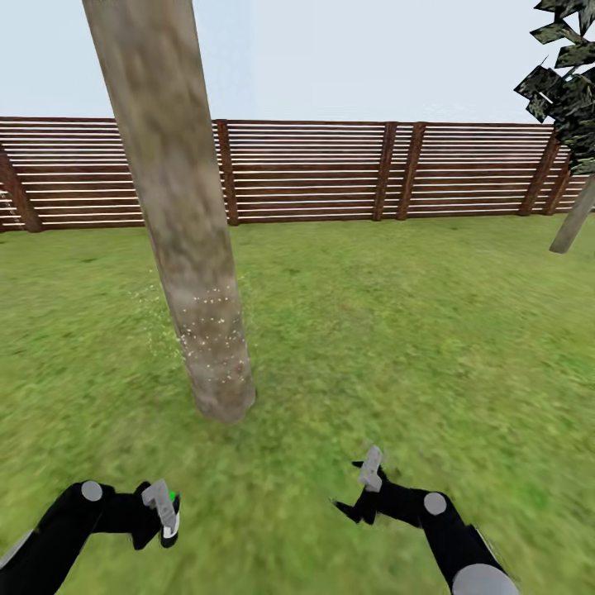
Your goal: In the garden, pick up the pesticide atomizer on the floor and spray pesticide onto both trees until each tree trunk is fully covered.
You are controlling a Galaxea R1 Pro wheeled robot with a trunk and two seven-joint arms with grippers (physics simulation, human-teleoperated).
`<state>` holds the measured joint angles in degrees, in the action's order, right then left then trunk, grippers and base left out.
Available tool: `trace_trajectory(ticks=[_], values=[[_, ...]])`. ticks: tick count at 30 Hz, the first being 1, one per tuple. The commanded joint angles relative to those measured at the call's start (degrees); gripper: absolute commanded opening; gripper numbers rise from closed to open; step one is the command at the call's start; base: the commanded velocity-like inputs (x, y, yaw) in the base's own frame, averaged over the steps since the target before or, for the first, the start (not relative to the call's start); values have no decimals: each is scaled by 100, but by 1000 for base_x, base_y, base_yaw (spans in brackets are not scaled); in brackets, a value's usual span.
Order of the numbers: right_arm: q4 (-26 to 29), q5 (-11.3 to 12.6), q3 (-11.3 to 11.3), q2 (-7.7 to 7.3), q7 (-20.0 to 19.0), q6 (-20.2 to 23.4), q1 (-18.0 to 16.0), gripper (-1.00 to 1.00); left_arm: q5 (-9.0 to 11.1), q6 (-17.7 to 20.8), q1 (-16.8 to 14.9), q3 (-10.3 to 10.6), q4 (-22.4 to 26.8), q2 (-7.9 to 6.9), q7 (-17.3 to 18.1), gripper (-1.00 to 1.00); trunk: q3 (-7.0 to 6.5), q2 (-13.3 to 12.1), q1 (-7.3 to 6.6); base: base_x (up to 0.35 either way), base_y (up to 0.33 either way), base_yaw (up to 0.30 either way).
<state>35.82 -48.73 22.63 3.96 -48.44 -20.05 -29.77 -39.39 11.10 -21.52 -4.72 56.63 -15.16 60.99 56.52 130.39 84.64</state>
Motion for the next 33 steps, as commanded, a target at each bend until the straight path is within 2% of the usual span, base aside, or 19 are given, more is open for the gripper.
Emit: trace_trajectory(ticks=[1,3,5,6,8,9,10,11,13,15,17,18,22,25,27,28,30,31,33], values=[[213,-4,2,103,-469,46,-106,100,6,-2,-30,181,-9,9,9,-100,0,0,0,0,0,0],[265,-5,3,120,-563,54,-129,100,15,-2,-59,211,-11,59,16,-100,0,0,0,0,0,0],[277,-5,-2,128,-690,61,-133,100,-3,-6,-68,228,-11,186,18,-100,0,0,0,0,0,0],[304,-5,-3,144,-890,62,-133,100,-13,-4,-71,291,-11,264,18,-100,0,0,0,0,0,0],[635,-5,-7,222,-1410,63,-134,100,-5,4,-83,636,-11,338,18,-100,0,0,0,0,0,0],[726,-5,-21,241,-1523,68,-134,100,-2,7,-86,714,-11,351,18,-100,0,0,0,0,0,0],[774,-5,-71,252,-1583,96,-134,-100,0,11,-87,755,-11,358,18,-100,0,0,0,0,0,0],[801,-5,-176,262,-1616,149,-134,-100,1,13,-85,775,-11,361,18,-100,0,0,0,0,0,0],[824,-5,-709,272,-1635,211,-134,-100,-8,8,-81,793,-11,364,83,-100,0,0,0,0,0,0],[835,-5,-1027,286,-1634,244,-134,-100,-20,7,-74,796,13,371,260,-100,0,0,0,0,0,0],[851,-2,-1122,354,-1633,450,-134,-100,-30,12,-72,804,45,373,322,-100,0,0,0,0,0,0],[960,-2,-1149,451,-1633,576,-134,-100,-31,16,-72,805,58,388,335,-100,0,0,0,0,0,0],[1107,3,-1171,604,-1633,663,-134,-100,-41,20,-76,855,67,489,343,-100,0,0,0,0,0,0],[1129,3,-1173,604,-1633,669,-134,-100,-50,57,-183,1209,70,501,344,-100,0,0,0,0,0,0],[1217,4,-1173,604,-1635,669,-134,-100,-76,93,-315,1529,68,577,338,-100,0,0,0,0,0,0],[1232,4,-1187,604,-1636,669,-134,-100,-123,102,-381,1579,68,602,336,-100,0,0,0,0,0,0],[1246,8,-1357,604,-1637,680,-134,-100,-218,109,-451,1620,68,661,338,-100,0,0,0,0,0,0],[1247,11,-1527,604,-1635,775,-134,-100,-249,111,-465,1633,68,733,336,-100,0,0,0,0,0,0],[1250,24,-1629,604,-1634,877,-134,-100,-276,112,-473,1639,66,778,335,-100,0,0,0,0,0,0]])
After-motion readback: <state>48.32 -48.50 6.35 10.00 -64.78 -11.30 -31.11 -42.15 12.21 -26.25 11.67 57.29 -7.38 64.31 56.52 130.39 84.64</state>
